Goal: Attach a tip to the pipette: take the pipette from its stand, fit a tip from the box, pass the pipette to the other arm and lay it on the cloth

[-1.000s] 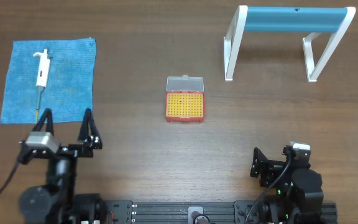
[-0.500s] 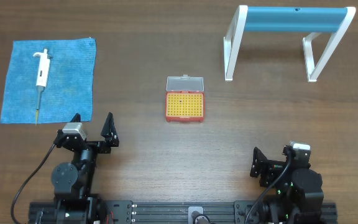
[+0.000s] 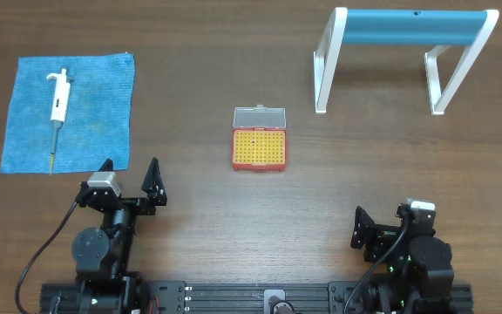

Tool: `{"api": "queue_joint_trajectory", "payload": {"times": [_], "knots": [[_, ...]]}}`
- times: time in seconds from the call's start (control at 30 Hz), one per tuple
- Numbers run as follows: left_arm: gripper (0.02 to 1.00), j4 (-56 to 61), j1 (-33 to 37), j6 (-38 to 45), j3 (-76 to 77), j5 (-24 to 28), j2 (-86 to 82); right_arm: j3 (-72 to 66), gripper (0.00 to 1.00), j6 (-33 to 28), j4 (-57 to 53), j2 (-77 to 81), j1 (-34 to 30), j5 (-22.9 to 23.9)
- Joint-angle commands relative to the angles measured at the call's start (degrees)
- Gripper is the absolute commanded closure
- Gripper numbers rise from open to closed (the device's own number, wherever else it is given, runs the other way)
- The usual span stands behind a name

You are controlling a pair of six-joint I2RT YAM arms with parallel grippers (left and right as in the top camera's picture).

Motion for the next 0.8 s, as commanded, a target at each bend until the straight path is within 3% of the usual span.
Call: {"api": "queue_joint_trajectory", "payload": {"times": [0.03, 0.1, 0.17, 0.27, 0.37, 0.43, 0.5, 0.53, 0.6, 0.8], "knots": [[0.053, -0.5, -0.1, 0.1, 0.0, 0.0, -0.6, 0.1, 0.049, -0.6, 0.3, -0.4, -0.2, 0.7], [0.053, -0.5, -0.1, 0.1, 0.0, 0.0, -0.6, 0.1, 0.049, -0.6, 0.3, -0.5, -0.2, 0.7], [0.051, -0.5, -0.1, 0.1, 0.0, 0.0, -0.6, -1.0, 0.049, -1.0, 4.4, -0.7, -0.2, 5.8], [0.053, -0.5, -0.1, 0.1, 0.0, 0.0, -0.6, -9.4, 0.049, -1.0, 28.7, -0.7, -0.2, 10.8], [0.053, -0.5, -0.1, 0.1, 0.0, 0.0, -0.6, -24.2, 0.049, -1.3, 63.8, -0.7, -0.2, 10.6], [0.053, -0.5, -0.1, 0.1, 0.0, 0.0, -0.6, -25.0, 0.049, -4.7, 65.4, -0.7, -0.2, 9.6], [0.053, -0.5, -0.1, 0.1, 0.0, 0.0, -0.6, -25.0, 0.049, -20.4, 63.3, -0.7, -0.4, 3.0], [0.053, -0.5, -0.1, 0.1, 0.0, 0.0, -0.6, -25.0, 0.049, -24.5, 59.7, -0.7, -1.0, 0.0], [0.053, -0.5, -0.1, 0.1, 0.0, 0.0, -0.6, -25.0, 0.049, -20.9, 54.8, -0.5, -2.3, 0.2], [0.051, -0.5, -0.1, 0.1, 0.0, 0.0, -0.6, -25.0, 0.053, -20.9, 54.7, -1.4, -4.7, 0.0]]}}
